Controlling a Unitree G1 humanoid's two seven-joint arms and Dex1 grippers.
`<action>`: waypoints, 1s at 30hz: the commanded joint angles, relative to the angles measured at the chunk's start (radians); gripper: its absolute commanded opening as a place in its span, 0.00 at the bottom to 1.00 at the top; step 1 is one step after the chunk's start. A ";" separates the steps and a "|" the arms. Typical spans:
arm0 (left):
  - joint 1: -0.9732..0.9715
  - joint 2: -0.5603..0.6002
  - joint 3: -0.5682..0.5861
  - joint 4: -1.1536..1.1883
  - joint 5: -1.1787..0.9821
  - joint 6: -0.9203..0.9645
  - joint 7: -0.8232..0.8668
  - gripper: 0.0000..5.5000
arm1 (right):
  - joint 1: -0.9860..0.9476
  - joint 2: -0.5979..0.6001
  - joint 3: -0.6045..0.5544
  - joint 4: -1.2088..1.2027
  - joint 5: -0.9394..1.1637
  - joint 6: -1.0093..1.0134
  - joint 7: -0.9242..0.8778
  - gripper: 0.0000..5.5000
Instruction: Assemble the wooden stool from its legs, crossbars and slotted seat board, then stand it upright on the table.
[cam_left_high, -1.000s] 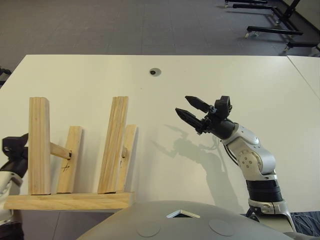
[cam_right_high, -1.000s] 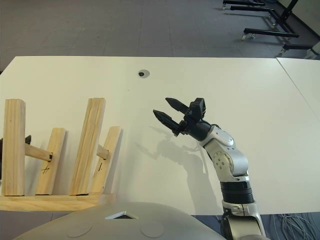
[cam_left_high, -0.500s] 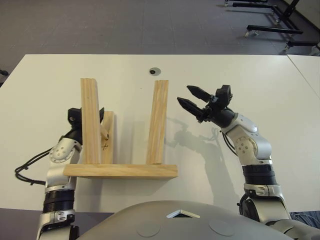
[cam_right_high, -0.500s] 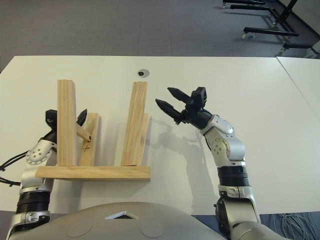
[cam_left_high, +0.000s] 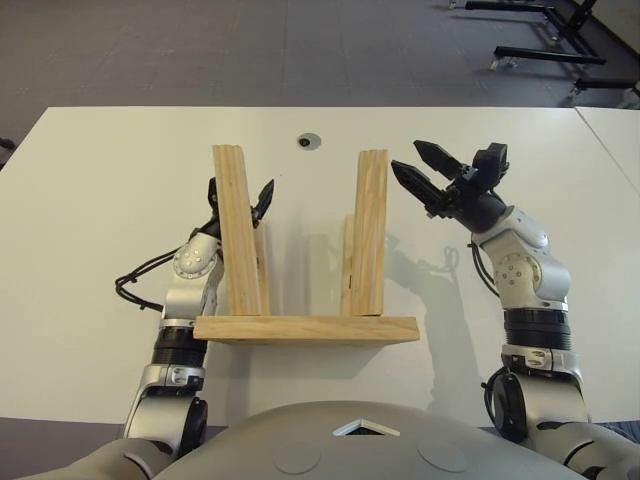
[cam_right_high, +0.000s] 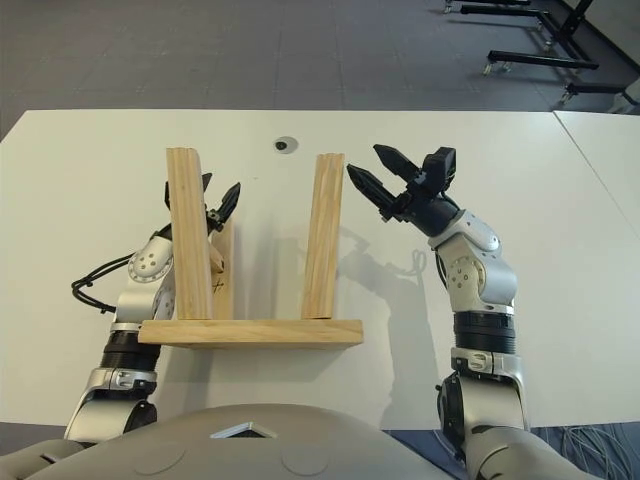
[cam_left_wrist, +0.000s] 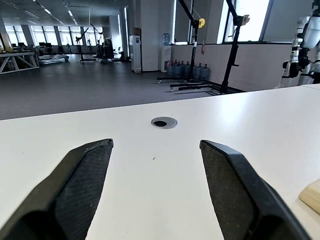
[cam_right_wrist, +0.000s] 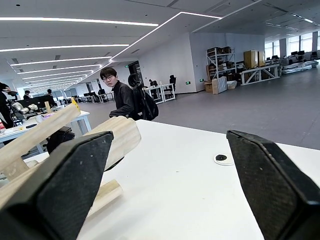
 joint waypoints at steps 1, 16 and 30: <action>-0.015 -0.002 0.007 0.006 0.008 -0.029 0.010 0.58 | -0.037 -0.021 -0.017 0.018 -0.001 -0.007 0.019 0.76; 0.194 0.324 0.385 -0.342 -0.156 0.098 -0.083 0.58 | 0.041 -0.248 -0.099 0.012 0.043 0.125 0.203 0.76; 0.927 0.651 0.433 -0.635 -0.283 0.193 -0.755 0.58 | 0.200 -0.554 0.158 -0.112 -0.164 0.069 0.603 0.76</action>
